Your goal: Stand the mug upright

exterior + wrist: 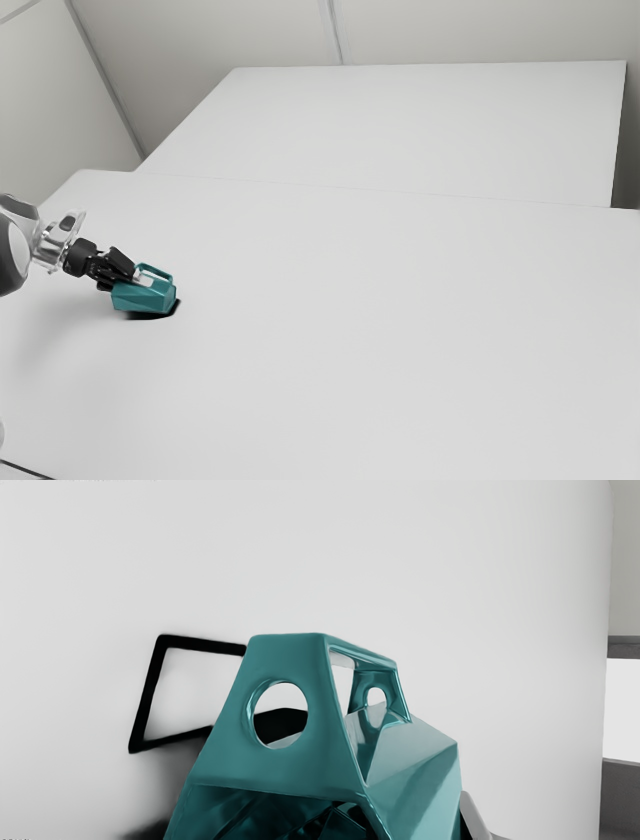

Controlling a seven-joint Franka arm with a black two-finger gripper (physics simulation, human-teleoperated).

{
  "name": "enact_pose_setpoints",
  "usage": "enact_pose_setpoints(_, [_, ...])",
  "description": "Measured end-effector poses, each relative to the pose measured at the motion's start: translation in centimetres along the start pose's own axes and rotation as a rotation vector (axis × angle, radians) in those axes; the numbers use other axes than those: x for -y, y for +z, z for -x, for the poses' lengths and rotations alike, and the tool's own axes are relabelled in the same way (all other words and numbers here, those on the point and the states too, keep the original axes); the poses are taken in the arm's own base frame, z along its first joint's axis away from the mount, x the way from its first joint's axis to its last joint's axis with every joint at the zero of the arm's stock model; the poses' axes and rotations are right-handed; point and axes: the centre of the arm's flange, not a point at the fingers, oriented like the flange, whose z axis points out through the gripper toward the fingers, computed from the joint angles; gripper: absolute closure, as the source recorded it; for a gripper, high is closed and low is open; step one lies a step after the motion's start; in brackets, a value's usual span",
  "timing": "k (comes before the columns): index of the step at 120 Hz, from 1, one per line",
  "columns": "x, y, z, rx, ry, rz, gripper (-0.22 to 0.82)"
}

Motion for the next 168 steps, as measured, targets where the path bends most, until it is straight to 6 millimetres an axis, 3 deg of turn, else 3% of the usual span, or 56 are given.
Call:
enact_pose_setpoints(24, [-0.9,-0.5,-0.4,-0.008,0.016,-0.018,0.74])
enact_pose_setpoints(45, [-3.2,-0.7,-1.7,-0.017,0.063,-0.04,0.76])
enact_pose_setpoints(61, [-6.6,-0.7,-3.1,-0.018,0.125,-0.068,0.77])
enact_pose_setpoints(77, [-11.9,-0.2,-4.3,0.012,0.211,-0.131,0.77])
enact_pose_setpoints(93, [-17.8,3.4,-3.2,0.099,0.292,-0.213,0.78])
enact_pose_setpoints(109, [-23.9,7.4,-0.5,0.225,0.417,-0.359,0.77])
enact_pose_setpoints(125, [-27.5,12.3,1.0,0.35,0.551,-0.549,0.77])
enact_pose_setpoints(135, [-28.8,14.9,1.4,0.396,0.63,-0.661,0.77])
enact_pose_setpoints(145, [-29.1,15.3,1.2,0.404,0.677,-0.772,0.77])
enact_pose_setpoints(168, [-25.3,13.9,2.8,0.354,0.646,-0.928,0.77])
